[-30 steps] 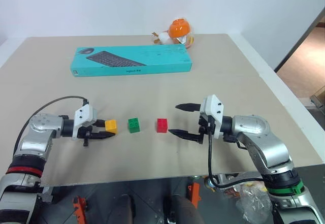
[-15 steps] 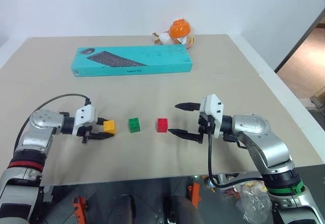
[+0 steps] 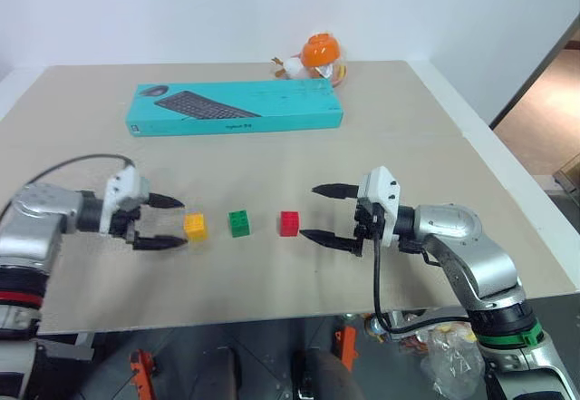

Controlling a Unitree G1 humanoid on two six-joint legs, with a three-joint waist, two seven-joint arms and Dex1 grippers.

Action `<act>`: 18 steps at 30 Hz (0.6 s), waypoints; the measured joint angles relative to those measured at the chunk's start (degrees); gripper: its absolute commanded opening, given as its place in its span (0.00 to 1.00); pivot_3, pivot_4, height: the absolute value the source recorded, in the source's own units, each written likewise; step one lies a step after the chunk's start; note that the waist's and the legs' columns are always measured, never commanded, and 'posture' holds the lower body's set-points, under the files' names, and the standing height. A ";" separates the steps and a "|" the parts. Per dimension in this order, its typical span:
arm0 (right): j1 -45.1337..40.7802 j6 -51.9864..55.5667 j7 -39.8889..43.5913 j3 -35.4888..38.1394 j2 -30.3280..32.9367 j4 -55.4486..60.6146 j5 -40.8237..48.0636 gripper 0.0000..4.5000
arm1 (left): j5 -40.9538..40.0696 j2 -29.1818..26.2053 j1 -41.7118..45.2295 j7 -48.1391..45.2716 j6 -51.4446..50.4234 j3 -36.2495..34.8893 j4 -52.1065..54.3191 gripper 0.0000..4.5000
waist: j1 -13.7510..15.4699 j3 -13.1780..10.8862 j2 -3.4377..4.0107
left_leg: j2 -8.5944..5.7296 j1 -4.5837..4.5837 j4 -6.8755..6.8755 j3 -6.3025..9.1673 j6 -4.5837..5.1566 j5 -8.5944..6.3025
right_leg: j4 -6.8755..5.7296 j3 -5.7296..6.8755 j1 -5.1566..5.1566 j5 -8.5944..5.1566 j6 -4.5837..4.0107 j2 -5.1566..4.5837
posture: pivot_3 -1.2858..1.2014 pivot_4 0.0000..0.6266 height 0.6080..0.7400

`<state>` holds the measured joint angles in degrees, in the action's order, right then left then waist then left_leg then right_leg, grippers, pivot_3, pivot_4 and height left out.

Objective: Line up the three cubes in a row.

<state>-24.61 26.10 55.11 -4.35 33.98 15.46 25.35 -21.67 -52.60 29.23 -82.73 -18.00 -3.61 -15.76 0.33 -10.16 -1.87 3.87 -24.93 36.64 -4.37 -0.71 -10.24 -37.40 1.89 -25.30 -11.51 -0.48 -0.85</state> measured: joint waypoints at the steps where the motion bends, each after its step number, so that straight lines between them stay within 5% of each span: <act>1: -0.98 0.81 -0.78 0.78 -0.33 0.02 0.70 1.00 | -0.59 0.05 0.56 2.86 -2.36 -1.67 0.67 0.99 | 0.02 0.00 0.00 | -0.01 0.03 0.00 -0.01 0.00 0.00 | 0.00 -0.01 0.02 -0.02 -0.04 -0.01 | 0.52 0.24 1.00; 10: -8.40 -9.77 -5.01 0.21 -4.27 -16.74 -7.50 1.00 | 6.70 13.44 2.64 30.71 2.80 -4.54 -1.73 0.99 | 0.10 0.01 -0.03 | -0.08 0.05 0.03 -0.11 0.06 0.05 | 0.00 -0.15 0.07 0.17 0.18 -0.03 | 0.52 0.24 1.00; 18: -1.70 -12.77 -5.75 1.35 -2.80 -15.14 -9.41 1.00 | 8.55 14.07 -8.99 40.77 4.95 -7.95 7.24 0.99 | -0.06 0.01 -0.03 | -0.05 -0.05 -0.17 -0.09 -0.03 -0.04 | 0.01 -0.21 -0.07 0.06 0.11 -0.03 | 0.52 0.24 1.00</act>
<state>-26.31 13.34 49.36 -3.00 31.18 0.32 15.94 -13.11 -38.53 20.24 -41.95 -13.05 -11.56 -8.52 0.27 -10.15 -1.90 3.82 -24.98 36.47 -4.46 -0.73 -10.28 -37.39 1.68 -25.38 -11.45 -0.37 -0.88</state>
